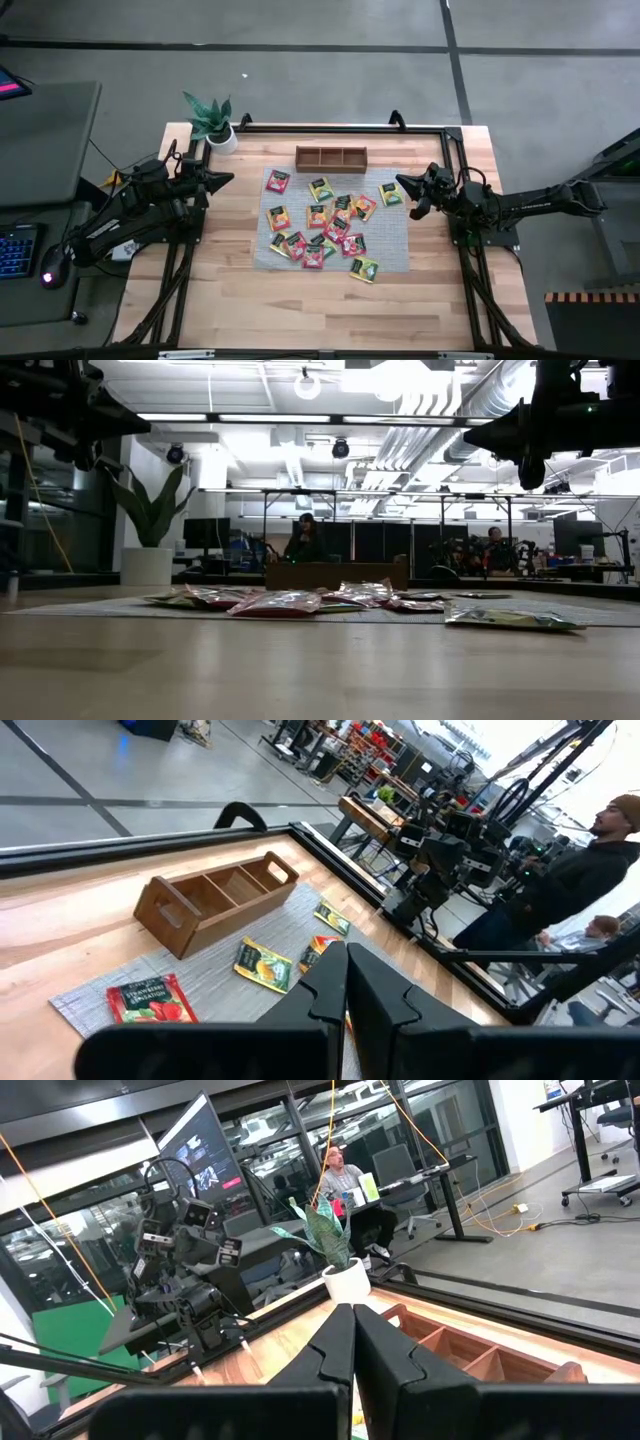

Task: Pick & Place Tea
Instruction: Put the red tea bag into the left section of the wooden organizer

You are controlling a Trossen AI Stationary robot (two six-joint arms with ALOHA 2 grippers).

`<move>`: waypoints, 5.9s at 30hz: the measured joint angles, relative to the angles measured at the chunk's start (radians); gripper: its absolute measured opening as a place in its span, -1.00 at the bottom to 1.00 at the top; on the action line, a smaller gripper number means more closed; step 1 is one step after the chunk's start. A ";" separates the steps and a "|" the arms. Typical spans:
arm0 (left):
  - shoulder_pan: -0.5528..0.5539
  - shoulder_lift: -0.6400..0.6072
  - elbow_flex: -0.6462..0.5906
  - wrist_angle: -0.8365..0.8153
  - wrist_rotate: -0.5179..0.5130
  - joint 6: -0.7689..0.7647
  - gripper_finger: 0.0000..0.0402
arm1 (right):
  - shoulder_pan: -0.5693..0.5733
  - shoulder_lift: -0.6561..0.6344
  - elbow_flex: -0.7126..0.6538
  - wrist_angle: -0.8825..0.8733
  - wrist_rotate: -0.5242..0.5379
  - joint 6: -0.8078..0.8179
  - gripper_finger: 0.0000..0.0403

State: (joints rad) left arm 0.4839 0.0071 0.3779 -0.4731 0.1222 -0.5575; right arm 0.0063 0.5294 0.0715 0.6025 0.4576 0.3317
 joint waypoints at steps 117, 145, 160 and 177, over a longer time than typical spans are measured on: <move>0.139 1.709 0.665 -0.162 -0.094 1.039 0.06 | 0.000 0.000 0.000 0.000 0.000 0.000 -1.00; 0.153 1.761 0.666 -0.140 -0.079 1.014 0.06 | 0.000 0.000 0.000 0.000 0.000 0.000 -1.00; 0.185 1.763 0.665 -0.158 -0.017 0.972 -0.17 | 0.000 0.000 0.000 0.000 0.000 0.000 -1.00; 0.184 1.764 0.664 -0.159 -0.017 0.897 -0.97 | 0.000 0.000 0.000 0.000 0.000 0.000 -1.00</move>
State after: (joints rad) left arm 0.6682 1.7710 1.0420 -0.6323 0.1057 0.3398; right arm 0.0067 0.5295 0.0715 0.6024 0.4572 0.3317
